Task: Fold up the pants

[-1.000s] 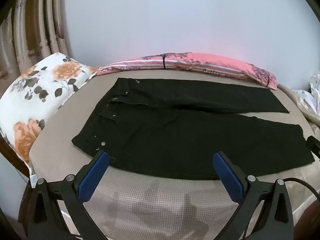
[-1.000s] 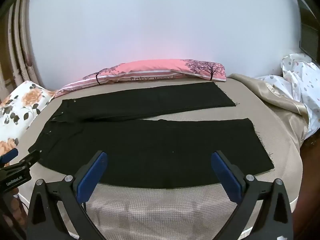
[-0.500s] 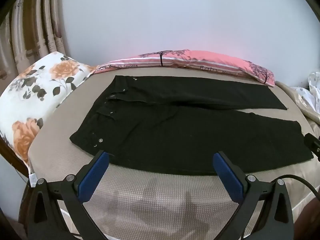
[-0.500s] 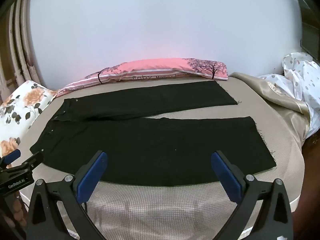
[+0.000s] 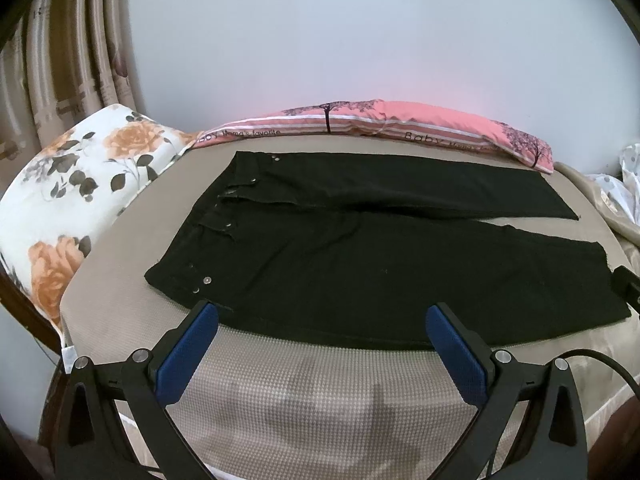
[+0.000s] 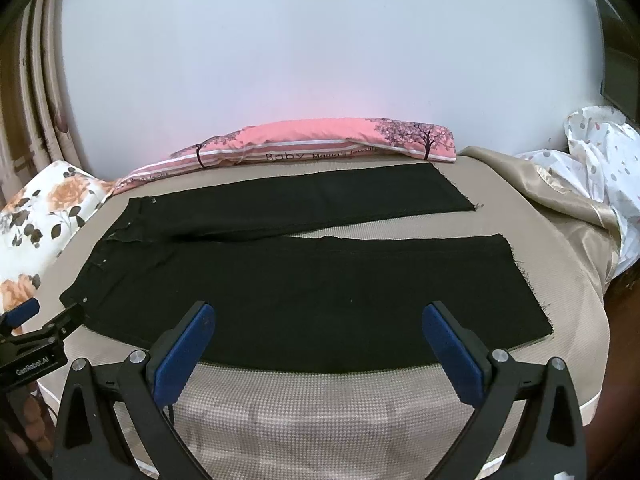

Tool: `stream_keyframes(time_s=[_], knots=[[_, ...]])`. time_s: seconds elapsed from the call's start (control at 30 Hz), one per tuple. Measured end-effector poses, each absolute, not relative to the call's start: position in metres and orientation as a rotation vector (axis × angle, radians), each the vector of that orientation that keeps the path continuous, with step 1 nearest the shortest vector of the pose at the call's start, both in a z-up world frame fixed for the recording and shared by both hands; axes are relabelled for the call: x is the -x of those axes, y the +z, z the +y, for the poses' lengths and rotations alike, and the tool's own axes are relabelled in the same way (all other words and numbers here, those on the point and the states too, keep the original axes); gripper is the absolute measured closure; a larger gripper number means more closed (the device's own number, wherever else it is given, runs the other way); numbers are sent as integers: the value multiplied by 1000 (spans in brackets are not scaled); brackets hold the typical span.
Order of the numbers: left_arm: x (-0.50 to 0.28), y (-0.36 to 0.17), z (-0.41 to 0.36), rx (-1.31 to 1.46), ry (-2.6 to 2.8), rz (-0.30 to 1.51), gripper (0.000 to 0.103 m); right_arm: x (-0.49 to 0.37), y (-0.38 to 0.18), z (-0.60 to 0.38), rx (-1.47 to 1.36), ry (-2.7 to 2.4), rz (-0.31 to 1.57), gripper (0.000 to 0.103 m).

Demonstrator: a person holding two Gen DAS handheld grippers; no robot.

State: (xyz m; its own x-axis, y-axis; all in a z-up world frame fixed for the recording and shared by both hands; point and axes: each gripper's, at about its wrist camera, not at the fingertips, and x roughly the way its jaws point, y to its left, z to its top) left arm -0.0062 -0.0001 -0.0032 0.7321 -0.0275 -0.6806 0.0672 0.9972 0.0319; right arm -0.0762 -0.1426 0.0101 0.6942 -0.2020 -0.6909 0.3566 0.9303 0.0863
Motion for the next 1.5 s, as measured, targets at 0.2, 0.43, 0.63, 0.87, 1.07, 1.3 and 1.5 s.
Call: stream_keyframes(time_s=[0.2, 0.43, 0.63, 0.87, 1.07, 1.3, 1.5], knots=[[7, -5, 1, -54, -53, 746, 0, 76, 9, -143, -220, -313, 740, 0], [8, -7, 3, -53, -54, 745, 0, 77, 9, -141, -224, -312, 745, 0], [8, -11, 6, -59, -51, 755, 0, 73, 8, -141, -235, -310, 763, 0], [7, -13, 9, -60, -51, 760, 0, 74, 5, -143, -242, -306, 769, 0], [7, -16, 11, -56, -49, 769, 0, 73, 4, -143, -241, -303, 771, 0], [5, -15, 10, -58, -48, 774, 0, 73, 3, -143, -239, -303, 773, 0], [4, -16, 11, -55, -49, 779, 0, 72, 2, -143, -239, -297, 776, 0]])
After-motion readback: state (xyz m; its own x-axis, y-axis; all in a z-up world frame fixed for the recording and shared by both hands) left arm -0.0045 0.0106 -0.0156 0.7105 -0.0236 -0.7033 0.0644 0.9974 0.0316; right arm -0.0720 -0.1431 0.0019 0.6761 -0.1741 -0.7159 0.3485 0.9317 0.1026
